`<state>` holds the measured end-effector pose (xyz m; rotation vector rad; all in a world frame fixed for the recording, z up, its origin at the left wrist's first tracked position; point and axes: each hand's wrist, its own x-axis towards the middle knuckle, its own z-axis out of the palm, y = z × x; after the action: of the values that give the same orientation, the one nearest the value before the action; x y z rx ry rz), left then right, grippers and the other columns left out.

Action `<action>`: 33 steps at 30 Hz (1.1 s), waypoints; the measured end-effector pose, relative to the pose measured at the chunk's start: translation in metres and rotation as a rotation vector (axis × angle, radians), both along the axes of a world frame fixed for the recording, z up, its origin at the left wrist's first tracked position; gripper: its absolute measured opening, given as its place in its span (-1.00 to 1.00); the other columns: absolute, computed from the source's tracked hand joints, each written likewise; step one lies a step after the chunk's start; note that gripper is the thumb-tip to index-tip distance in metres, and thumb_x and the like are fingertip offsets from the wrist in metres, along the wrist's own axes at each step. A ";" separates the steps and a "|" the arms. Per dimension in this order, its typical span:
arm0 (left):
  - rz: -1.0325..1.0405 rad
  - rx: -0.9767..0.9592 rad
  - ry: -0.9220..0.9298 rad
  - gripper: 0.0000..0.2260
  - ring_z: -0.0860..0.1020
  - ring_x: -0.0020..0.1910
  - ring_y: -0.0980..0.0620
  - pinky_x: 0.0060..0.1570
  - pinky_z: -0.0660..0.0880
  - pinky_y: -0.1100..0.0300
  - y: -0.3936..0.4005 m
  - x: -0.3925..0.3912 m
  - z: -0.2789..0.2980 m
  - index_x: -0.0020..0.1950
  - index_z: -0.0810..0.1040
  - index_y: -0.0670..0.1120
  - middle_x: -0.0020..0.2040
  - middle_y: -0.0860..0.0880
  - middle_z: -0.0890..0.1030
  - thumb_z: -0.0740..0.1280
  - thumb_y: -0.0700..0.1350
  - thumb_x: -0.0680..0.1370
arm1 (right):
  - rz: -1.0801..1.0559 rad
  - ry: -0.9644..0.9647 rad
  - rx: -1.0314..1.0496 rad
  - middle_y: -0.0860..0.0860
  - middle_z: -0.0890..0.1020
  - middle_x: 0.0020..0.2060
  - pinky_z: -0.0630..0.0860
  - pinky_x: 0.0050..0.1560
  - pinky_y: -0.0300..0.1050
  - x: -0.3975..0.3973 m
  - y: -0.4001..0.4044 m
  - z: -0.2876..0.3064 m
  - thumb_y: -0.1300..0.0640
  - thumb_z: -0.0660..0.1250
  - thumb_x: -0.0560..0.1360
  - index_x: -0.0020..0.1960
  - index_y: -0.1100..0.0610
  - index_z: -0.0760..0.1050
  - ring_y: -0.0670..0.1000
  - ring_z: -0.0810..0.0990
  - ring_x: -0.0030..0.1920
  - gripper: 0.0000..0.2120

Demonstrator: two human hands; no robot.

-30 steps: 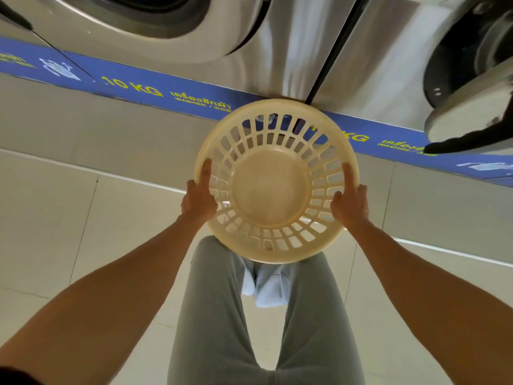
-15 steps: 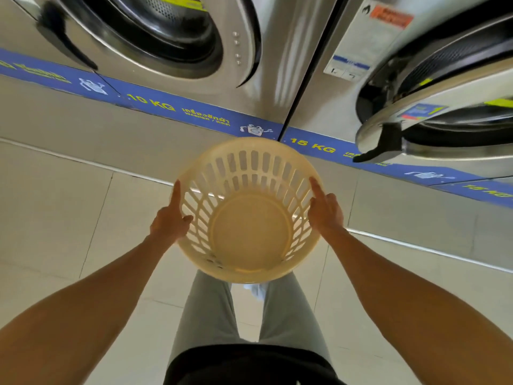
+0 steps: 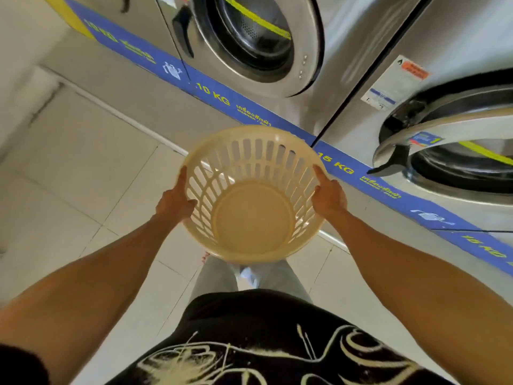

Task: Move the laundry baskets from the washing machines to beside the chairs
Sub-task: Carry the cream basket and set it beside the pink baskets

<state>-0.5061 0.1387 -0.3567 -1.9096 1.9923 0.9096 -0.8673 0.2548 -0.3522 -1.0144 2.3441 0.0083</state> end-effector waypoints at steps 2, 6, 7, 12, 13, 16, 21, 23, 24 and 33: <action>0.055 0.006 -0.003 -0.14 0.63 0.02 -0.29 -0.06 0.62 -0.16 0.009 0.020 0.008 0.53 -0.30 0.31 0.24 -0.22 0.56 0.35 0.06 0.56 | 0.062 0.008 -0.008 0.19 0.50 0.22 0.41 -0.04 0.01 0.016 -0.008 0.007 0.13 0.12 0.67 0.62 -0.25 0.00 0.21 0.57 0.14 -0.38; 0.164 0.004 0.037 -0.15 0.64 0.02 -0.28 -0.02 0.62 -0.19 0.031 0.061 0.025 0.54 -0.30 0.28 0.24 -0.24 0.56 0.34 0.06 0.57 | 0.163 -0.005 -0.042 0.21 0.50 0.21 0.42 -0.05 0.02 0.049 -0.026 0.016 0.13 0.12 0.66 0.61 -0.26 0.01 0.21 0.56 0.13 -0.38; 0.197 -0.002 0.044 -0.15 0.64 0.02 -0.27 -0.02 0.62 -0.20 0.038 0.074 0.029 0.55 -0.29 0.27 0.24 -0.24 0.56 0.34 0.05 0.57 | 0.191 -0.014 -0.042 0.21 0.50 0.20 0.41 -0.06 0.01 0.059 -0.031 0.018 0.13 0.11 0.66 0.61 -0.26 0.02 0.22 0.56 0.12 -0.39; 0.348 -0.056 0.077 -0.11 0.66 -0.07 -0.21 -0.11 0.66 -0.13 0.074 0.137 0.041 0.54 -0.28 0.30 0.21 -0.22 0.58 0.39 0.01 0.55 | 0.320 -0.038 -0.065 0.20 0.49 0.20 0.42 -0.03 0.00 0.117 -0.050 0.034 0.14 0.10 0.64 0.60 -0.28 0.04 0.22 0.55 0.14 -0.38; 0.372 -0.066 0.070 -0.12 0.66 -0.06 -0.21 -0.12 0.66 -0.09 0.082 0.149 0.045 0.56 -0.26 0.27 0.21 -0.21 0.58 0.39 0.00 0.56 | 0.354 -0.039 -0.074 0.20 0.49 0.22 0.43 0.02 0.02 0.131 -0.052 0.037 0.14 0.10 0.64 0.60 -0.28 0.04 0.22 0.54 0.18 -0.38; 0.457 -0.107 0.098 -0.13 0.66 -0.07 -0.18 -0.16 0.64 -0.05 0.112 0.190 0.053 0.58 -0.23 0.24 0.20 -0.18 0.59 0.38 -0.02 0.56 | 0.470 -0.032 -0.110 0.21 0.48 0.28 0.45 0.14 0.06 0.176 -0.058 0.047 0.13 0.12 0.64 0.60 -0.26 0.04 0.24 0.52 0.24 -0.38; 0.608 -0.167 0.130 -0.17 0.68 -0.05 -0.12 -0.22 0.66 0.03 0.171 0.269 0.060 0.53 -0.21 0.35 0.24 -0.11 0.59 0.38 0.08 0.55 | 0.636 -0.046 -0.145 0.22 0.50 0.25 0.48 0.19 0.12 0.267 -0.064 0.058 0.13 0.15 0.60 0.59 -0.29 0.07 0.27 0.54 0.21 -0.36; 0.663 -0.188 0.110 -0.19 0.67 -0.03 -0.12 -0.24 0.61 0.08 0.194 0.296 0.066 0.56 -0.20 0.29 0.26 -0.12 0.58 0.35 0.03 0.57 | 0.682 -0.058 -0.168 0.22 0.51 0.23 0.49 0.19 0.13 0.305 -0.064 0.062 0.13 0.16 0.59 0.57 -0.29 0.10 0.28 0.54 0.20 -0.36; 0.694 -0.199 0.101 -0.20 0.66 -0.02 -0.12 -0.23 0.61 0.08 0.206 0.311 0.068 0.57 -0.19 0.27 0.26 -0.12 0.58 0.34 0.02 0.58 | 0.708 -0.059 -0.184 0.22 0.51 0.22 0.48 0.17 0.11 0.326 -0.064 0.063 0.12 0.16 0.59 0.57 -0.29 0.11 0.28 0.55 0.19 -0.37; 1.026 -0.242 -0.036 -0.14 0.65 -0.10 -0.13 -0.27 0.63 0.05 0.301 0.431 0.079 0.54 -0.27 0.33 0.22 -0.19 0.58 0.33 -0.07 0.58 | 1.012 -0.096 -0.261 0.17 0.42 0.30 0.46 0.06 0.05 0.501 -0.054 0.086 0.13 0.10 0.64 0.58 -0.30 0.07 0.23 0.55 0.15 -0.40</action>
<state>-0.0753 0.4401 -0.2774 -3.1088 1.0265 0.8023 -0.3665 0.2013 -0.2666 -2.1581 1.5414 0.0429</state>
